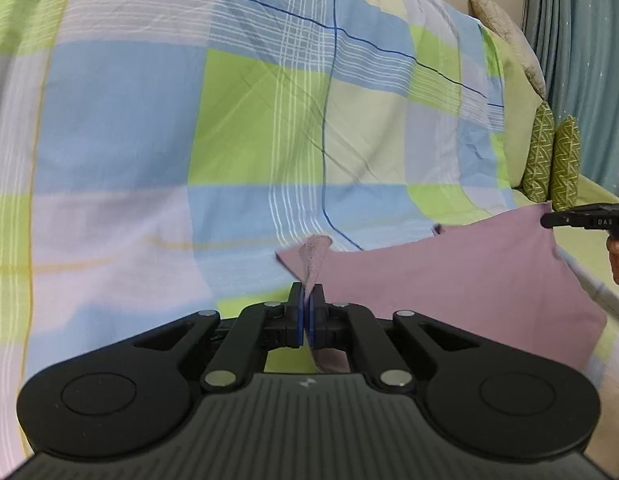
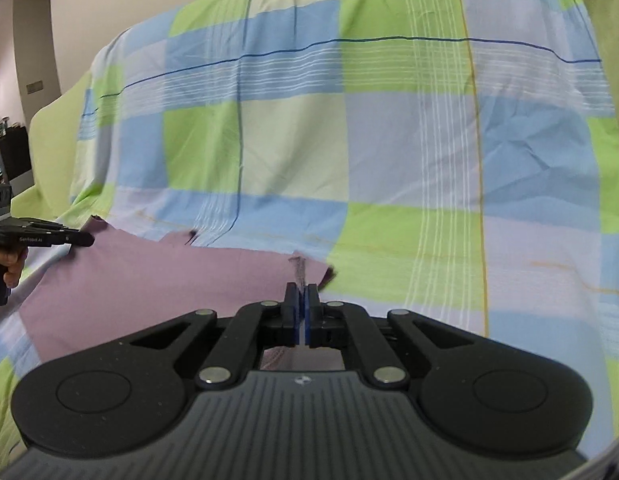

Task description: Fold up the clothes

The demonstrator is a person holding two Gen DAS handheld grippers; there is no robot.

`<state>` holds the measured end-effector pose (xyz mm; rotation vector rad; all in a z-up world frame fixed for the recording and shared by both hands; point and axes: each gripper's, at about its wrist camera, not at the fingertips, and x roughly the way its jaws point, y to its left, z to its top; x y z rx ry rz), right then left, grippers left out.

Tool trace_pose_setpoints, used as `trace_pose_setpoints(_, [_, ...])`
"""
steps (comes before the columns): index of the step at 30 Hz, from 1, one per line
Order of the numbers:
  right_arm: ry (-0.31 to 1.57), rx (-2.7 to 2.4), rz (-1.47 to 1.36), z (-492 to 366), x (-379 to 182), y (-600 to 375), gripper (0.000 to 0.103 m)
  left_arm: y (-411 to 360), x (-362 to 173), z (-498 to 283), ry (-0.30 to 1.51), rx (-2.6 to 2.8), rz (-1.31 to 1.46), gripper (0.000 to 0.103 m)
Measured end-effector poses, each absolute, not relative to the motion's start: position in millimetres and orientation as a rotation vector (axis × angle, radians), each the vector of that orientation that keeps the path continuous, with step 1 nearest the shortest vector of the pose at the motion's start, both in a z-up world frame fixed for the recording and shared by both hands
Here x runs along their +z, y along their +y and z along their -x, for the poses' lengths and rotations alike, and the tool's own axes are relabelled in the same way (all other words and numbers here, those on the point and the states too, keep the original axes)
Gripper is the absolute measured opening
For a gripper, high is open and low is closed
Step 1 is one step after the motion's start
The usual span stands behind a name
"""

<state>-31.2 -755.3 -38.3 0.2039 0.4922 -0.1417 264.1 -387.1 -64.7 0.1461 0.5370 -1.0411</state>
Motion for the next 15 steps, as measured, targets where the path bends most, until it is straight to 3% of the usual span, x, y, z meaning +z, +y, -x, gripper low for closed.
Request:
trace_pose_setpoints(8, [0.629, -0.208, -0.293, -21.0, -90.1, -786.0, 0.001, -415.2, -107.3, -295.2, 0.625, -1.027, -0.219, 0.000])
trace_pose_setpoints(15, [0.550, -0.222, -0.273, -25.5, -80.2, -789.5, 0.000, -418.0, -94.1, -303.7, 0.561, -1.039, -0.184, 0.000])
